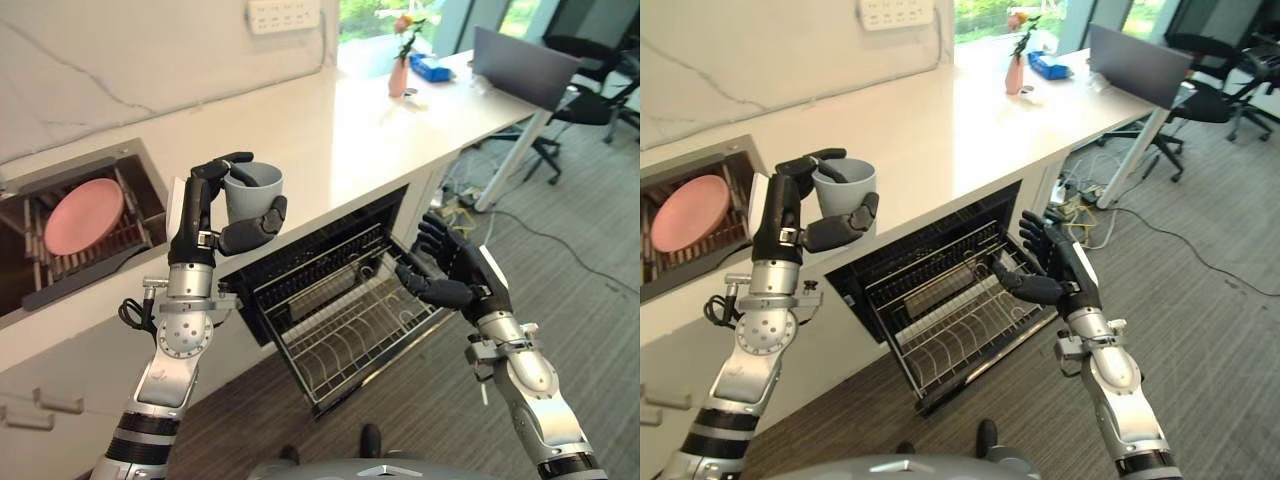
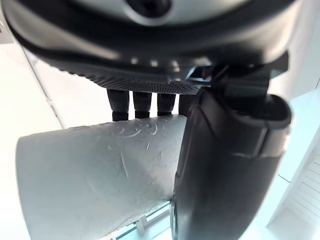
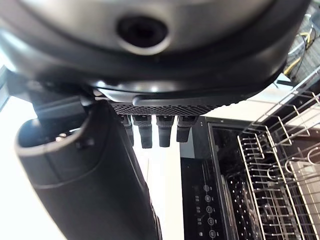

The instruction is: Place the dishes in the dishwasher.

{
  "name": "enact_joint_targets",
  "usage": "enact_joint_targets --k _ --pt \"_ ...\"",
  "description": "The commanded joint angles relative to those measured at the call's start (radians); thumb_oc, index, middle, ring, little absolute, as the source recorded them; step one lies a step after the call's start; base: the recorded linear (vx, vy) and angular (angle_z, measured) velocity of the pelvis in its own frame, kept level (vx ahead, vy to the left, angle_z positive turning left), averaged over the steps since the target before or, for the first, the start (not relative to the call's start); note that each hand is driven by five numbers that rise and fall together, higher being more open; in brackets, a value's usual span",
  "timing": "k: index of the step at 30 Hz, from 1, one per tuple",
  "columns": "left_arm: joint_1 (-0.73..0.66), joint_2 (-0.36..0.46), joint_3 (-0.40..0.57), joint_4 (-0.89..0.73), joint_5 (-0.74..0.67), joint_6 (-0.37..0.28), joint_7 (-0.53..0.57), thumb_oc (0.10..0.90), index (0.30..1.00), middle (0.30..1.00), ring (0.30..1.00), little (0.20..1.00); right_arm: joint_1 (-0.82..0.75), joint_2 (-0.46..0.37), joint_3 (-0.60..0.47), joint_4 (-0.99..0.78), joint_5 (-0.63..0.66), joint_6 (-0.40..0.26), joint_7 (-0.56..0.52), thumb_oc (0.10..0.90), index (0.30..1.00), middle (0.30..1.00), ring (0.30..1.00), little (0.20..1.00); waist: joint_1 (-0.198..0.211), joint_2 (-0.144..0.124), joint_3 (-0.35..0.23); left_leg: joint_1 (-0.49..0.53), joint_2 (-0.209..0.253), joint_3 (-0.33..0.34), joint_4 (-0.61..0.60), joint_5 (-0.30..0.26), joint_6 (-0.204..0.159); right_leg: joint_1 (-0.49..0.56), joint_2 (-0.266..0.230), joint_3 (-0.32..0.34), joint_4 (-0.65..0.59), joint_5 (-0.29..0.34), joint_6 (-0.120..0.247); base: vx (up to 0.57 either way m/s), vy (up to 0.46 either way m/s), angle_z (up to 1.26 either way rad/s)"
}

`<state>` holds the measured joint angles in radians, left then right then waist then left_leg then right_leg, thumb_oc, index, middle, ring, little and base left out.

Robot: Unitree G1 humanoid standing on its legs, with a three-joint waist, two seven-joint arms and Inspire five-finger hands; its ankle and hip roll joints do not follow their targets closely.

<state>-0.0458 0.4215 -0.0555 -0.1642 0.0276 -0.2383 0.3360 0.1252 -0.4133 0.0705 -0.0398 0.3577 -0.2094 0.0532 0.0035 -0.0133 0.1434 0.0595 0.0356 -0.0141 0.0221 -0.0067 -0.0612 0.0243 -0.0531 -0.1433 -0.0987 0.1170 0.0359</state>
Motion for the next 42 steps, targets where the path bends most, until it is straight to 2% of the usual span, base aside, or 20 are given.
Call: enact_joint_targets --k 1,2,3,4,6,7,8,9,12,13,14,15,16,17,18,19,22,24,29,42 --pt "-0.136 0.048 -0.018 -0.070 -0.036 -0.136 0.011 0.400 0.300 0.300 0.300 0.300 -0.075 -0.036 -0.047 -0.097 0.057 -0.109 -0.027 0.800 0.900 0.900 0.900 0.900 -0.034 -0.067 -0.024 -0.086 0.031 0.095 0.148 0.063 -0.085 0.081 -0.099 0.002 0.040 -0.075 0.109 -0.04 0.078 0.34" --pt "-0.136 0.048 -0.018 -0.070 -0.036 -0.136 0.011 0.400 0.300 0.300 0.300 0.300 -0.075 -0.036 -0.047 -0.097 0.057 -0.109 -0.027 0.800 0.900 0.900 0.900 0.900 -0.034 -0.067 -0.024 -0.086 0.031 0.095 0.148 0.063 -0.085 0.081 -0.099 0.002 0.040 -0.075 0.109 -0.09 0.249 0.54" --pt "-0.160 0.048 -0.036 -0.062 -0.029 -0.135 0.013 0.400 0.300 0.300 0.300 0.300 -0.080 -0.043 -0.059 -0.109 0.058 -0.105 -0.035 0.800 0.900 0.900 0.900 0.900 -0.047 -0.064 -0.029 -0.045 0.119 0.098 0.116 0.070 -0.102 0.068 -0.123 0.014 0.039 -0.056 0.130 -0.06 0.267 0.22" --pt "-0.167 0.051 -0.042 -0.061 -0.031 -0.134 0.017 0.400 0.300 0.300 0.300 0.300 -0.085 -0.041 -0.058 -0.111 0.067 -0.105 -0.041 0.800 0.900 0.900 0.900 0.900 -0.047 -0.057 -0.030 -0.023 0.147 0.071 0.094 0.075 -0.114 0.061 -0.136 0.025 0.042 -0.052 0.146 -0.06 0.267 0.22" --pt "-0.167 0.051 -0.042 -0.061 -0.031 -0.134 0.017 0.400 0.300 0.300 0.300 0.300 -0.085 -0.041 -0.058 -0.111 0.067 -0.105 -0.041 0.800 0.900 0.900 0.900 0.900 -0.047 -0.057 -0.030 -0.023 0.147 0.071 0.094 0.075 -0.114 0.061 -0.136 0.025 0.042 -0.052 0.146 0.00 0.149 -0.09" --pt "-0.189 0.058 -0.062 -0.056 -0.029 -0.123 0.029 0.400 0.300 0.300 0.300 0.300 -0.089 -0.030 -0.055 -0.114 0.080 -0.105 -0.052 0.800 0.900 0.900 0.900 0.900 -0.053 -0.040 -0.045 0.012 0.170 0.027 0.009 0.061 -0.121 0.037 -0.159 0.044 0.050 -0.046 0.179 0.00 0.201 -0.21" --pt "-0.189 0.058 -0.062 -0.056 -0.029 -0.123 0.029 0.400 0.300 0.300 0.300 0.300 -0.089 -0.030 -0.055 -0.114 0.080 -0.105 -0.052 0.800 0.900 0.900 0.900 0.900 -0.053 -0.040 -0.045 0.012 0.170 0.027 0.009 0.061 -0.121 0.037 -0.159 0.044 0.050 -0.046 0.179 0.00 0.406 -0.91" --pt "-0.228 0.055 -0.099 -0.047 -0.018 -0.118 0.023 0.400 0.300 0.300 0.300 0.300 -0.071 -0.011 -0.065 -0.140 0.099 -0.100 -0.039 0.800 0.900 0.900 0.900 0.900 -0.075 -0.039 -0.059 0.049 0.141 0.058 -0.086 0.042 -0.107 0.006 -0.200 0.061 0.063 0.011 0.210 0.00 0.205 -0.70" --pt "-0.228 0.055 -0.099 -0.047 -0.018 -0.118 0.023 0.400 0.300 0.300 0.300 0.300 -0.071 -0.011 -0.065 -0.140 0.099 -0.100 -0.039 0.800 0.900 0.900 0.900 0.900 -0.075 -0.039 -0.059 0.049 0.141 0.058 -0.086 0.042 -0.107 0.006 -0.200 0.061 0.063 0.011 0.210 -0.04 0.172 -0.32" --pt "-0.283 0.051 -0.162 -0.043 0.000 -0.117 0.008 0.400 0.300 0.300 0.300 0.300 -0.052 0.023 -0.048 -0.131 0.072 -0.102 -0.047 0.800 0.900 0.900 0.900 0.900 -0.092 -0.050 -0.065 0.054 0.084 0.103 -0.109 0.009 -0.070 -0.049 -0.238 0.071 0.089 0.051 0.220 -0.10 0.310 -0.26" --pt "-0.283 0.051 -0.162 -0.043 0.000 -0.117 0.008 0.400 0.300 0.300 0.300 0.300 -0.052 0.023 -0.048 -0.131 0.072 -0.102 -0.047 0.800 0.900 0.900 0.900 0.900 -0.092 -0.050 -0.065 0.054 0.084 0.103 -0.109 0.009 -0.070 -0.049 -0.238 0.071 0.089 0.051 0.220 -0.30 0.666 -0.81" --pt "-0.327 0.060 -0.202 -0.036 0.029 -0.116 0.019 0.400 0.300 0.300 0.300 0.300 -0.070 0.043 0.001 -0.142 0.058 -0.106 -0.042 0.800 0.900 0.900 0.900 0.900 -0.084 -0.041 -0.042 0.044 0.062 0.148 -0.109 0.019 -0.021 -0.090 -0.148 0.072 0.253 -0.026 0.192 -0.31 0.492 -1.13" --pt "-0.338 0.055 -0.210 -0.032 0.028 -0.111 0.017 0.400 0.300 0.300 0.300 0.300 -0.081 0.034 0.020 -0.146 0.061 -0.103 -0.030 0.800 0.900 0.900 0.900 0.900 -0.073 -0.034 -0.041 0.034 0.058 0.168 -0.109 0.033 -0.006 -0.078 -0.099 0.037 0.320 -0.088 0.168 -0.33 0.502 -2.22" --pt "-0.341 0.053 -0.211 -0.034 0.029 -0.101 0.014 0.400 0.300 0.300 0.300 0.300 -0.078 0.033 0.026 -0.147 0.070 -0.101 -0.028 0.800 0.900 0.900 0.900 0.900 -0.062 -0.041 -0.047 0.028 0.046 0.174 -0.109 0.032 -0.006 -0.045 -0.095 0.018 0.286 -0.111 0.158 -0.16 0.142 -1.95" --pt "-0.340 0.056 -0.205 -0.037 0.033 -0.098 0.013 0.400 0.300 0.300 0.300 0.300 -0.082 0.035 0.029 -0.147 0.080 -0.096 -0.027 0.800 0.900 0.900 0.900 0.900 -0.050 -0.049 -0.056 0.026 0.040 0.189 -0.109 0.035 -0.010 -0.009 -0.109 -0.023 0.225 -0.101 0.154 -0.07 -0.009 -0.97" --pt "-0.350 0.057 -0.196 -0.034 0.051 -0.093 0.018 0.400 0.300 0.300 0.300 0.300 -0.089 0.033 0.034 -0.147 0.082 -0.095 -0.028 0.800 0.900 0.900 0.900 0.900 -0.044 -0.054 -0.068 0.024 0.036 0.195 -0.109 0.034 -0.012 0.018 -0.115 -0.036 0.164 -0.095 0.158 -0.04 -0.043 0.15" --pt "-0.379 0.046 -0.193 -0.019 0.054 -0.099 0.041 0.400 0.300 0.300 0.300 0.300 -0.117 0.026 0.054 -0.152 0.080 -0.093 -0.036 0.800 0.900 0.900 0.900 0.900 -0.041 -0.055 -0.100 0.033 0.051 0.210 -0.109 0.037 -0.022 0.055 -0.108 -0.012 0.068 -0.078 0.162 0.02 -0.069 0.06" --pt "-0.404 0.048 -0.196 -0.002 0.071 -0.096 0.060 0.400 0.300 0.300 0.300 0.300 -0.146 0.018 0.070 -0.158 0.089 -0.090 -0.040 0.800 0.900 0.900 0.900 0.900 -0.042 -0.053 -0.102 0.050 0.061 0.229 -0.109 0.036 -0.026 0.072 -0.116 -0.021 0.037 -0.062 0.164 0.00 -0.071 -0.17" --pt "-0.415 0.033 -0.200 -0.001 0.093 -0.086 0.056 0.400 0.300 0.300 0.300 0.300 -0.182 0.006 0.097 -0.165 0.088 -0.071 -0.040 0.800 0.900 0.900 0.900 0.900 -0.047 -0.048 -0.108 0.075 0.077 0.235 -0.109 0.039 -0.040 0.100 -0.109 -0.024 0.018 -0.069 0.157 0.00 -0.066 -0.08" --pt "-0.424 -0.008 -0.300 0.021 0.077 -0.079 0.034 0.400 0.300 0.300 0.300 0.300 -0.242 0.023 0.144 -0.165 0.135 -0.065 -0.080 0.800 0.900 0.900 0.900 0.900 -0.052 -0.035 -0.107 0.076 0.102 0.218 -0.109 0.070 -0.054 0.110 -0.090 -0.038 0.026 -0.073 0.139 -0.01 -0.036 0.07"
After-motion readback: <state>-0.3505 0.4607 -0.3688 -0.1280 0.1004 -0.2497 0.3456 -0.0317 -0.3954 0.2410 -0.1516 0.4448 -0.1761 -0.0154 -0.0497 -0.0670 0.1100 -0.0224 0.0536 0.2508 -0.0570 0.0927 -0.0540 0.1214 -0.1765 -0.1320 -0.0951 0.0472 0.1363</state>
